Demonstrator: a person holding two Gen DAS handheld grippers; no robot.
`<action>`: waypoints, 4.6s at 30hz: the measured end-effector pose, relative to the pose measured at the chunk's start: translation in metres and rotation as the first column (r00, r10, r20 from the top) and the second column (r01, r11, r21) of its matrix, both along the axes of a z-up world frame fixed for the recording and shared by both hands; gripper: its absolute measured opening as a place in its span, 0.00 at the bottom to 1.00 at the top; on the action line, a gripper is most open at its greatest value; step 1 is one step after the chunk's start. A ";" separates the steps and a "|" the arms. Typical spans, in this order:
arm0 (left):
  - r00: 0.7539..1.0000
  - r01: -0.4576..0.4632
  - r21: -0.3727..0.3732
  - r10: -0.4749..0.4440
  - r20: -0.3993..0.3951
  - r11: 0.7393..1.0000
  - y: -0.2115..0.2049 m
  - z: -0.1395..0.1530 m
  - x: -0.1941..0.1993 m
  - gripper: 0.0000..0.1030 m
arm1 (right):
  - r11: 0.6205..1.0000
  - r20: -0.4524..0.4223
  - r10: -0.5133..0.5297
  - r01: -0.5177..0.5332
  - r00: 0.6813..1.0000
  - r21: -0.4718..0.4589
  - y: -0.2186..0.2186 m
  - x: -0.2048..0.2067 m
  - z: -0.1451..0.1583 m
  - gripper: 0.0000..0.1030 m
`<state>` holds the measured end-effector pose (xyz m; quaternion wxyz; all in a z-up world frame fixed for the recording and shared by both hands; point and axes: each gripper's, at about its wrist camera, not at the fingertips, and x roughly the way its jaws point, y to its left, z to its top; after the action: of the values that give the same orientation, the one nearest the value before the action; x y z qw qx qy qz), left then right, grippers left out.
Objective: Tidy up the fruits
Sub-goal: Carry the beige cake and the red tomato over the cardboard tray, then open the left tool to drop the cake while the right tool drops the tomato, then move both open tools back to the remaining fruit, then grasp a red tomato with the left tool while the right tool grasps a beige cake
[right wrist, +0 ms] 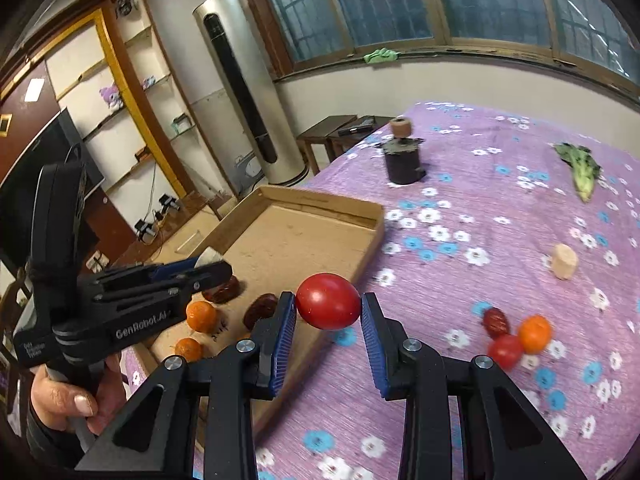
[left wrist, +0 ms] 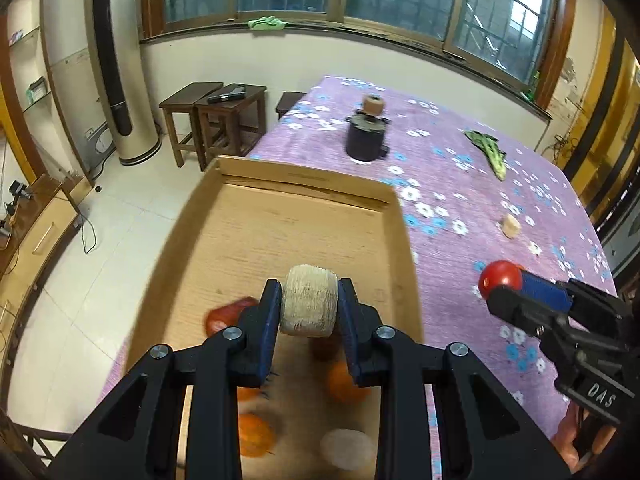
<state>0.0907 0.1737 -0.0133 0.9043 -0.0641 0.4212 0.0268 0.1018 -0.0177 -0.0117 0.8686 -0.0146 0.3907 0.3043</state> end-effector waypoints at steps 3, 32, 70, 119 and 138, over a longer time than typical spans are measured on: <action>1.000 -0.020 -0.010 0.020 -0.011 1.000 0.015 -0.003 0.006 0.25 | 1.000 -0.007 0.019 -0.019 1.000 -0.012 0.018 0.003 -0.004 0.33; 0.971 -0.088 0.040 0.095 -0.220 0.995 0.046 -0.058 0.062 0.40 | 0.960 -0.117 0.113 -0.139 0.987 -0.242 0.116 0.061 -0.080 0.37; 0.997 0.059 -0.021 -0.060 -0.046 0.998 -0.084 -0.002 -0.024 0.57 | 0.987 -0.088 -0.160 0.157 0.983 -0.043 -0.095 -0.016 -0.034 0.52; 0.933 0.318 -0.085 -0.327 -0.152 0.944 -0.214 -0.069 0.057 0.57 | 0.944 -0.081 -0.316 0.304 0.945 -0.129 -0.167 0.124 -0.053 0.46; 0.925 0.346 -0.134 -0.361 -0.116 0.929 -0.198 -0.064 0.028 0.26 | 0.951 -0.031 -0.296 0.292 0.955 -0.100 -0.172 0.077 -0.037 0.24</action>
<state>0.1185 -0.0240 -0.0776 0.8578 -0.0352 0.4885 -0.1559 0.1790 -0.1898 -0.0487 0.8935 0.0097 0.4222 0.1529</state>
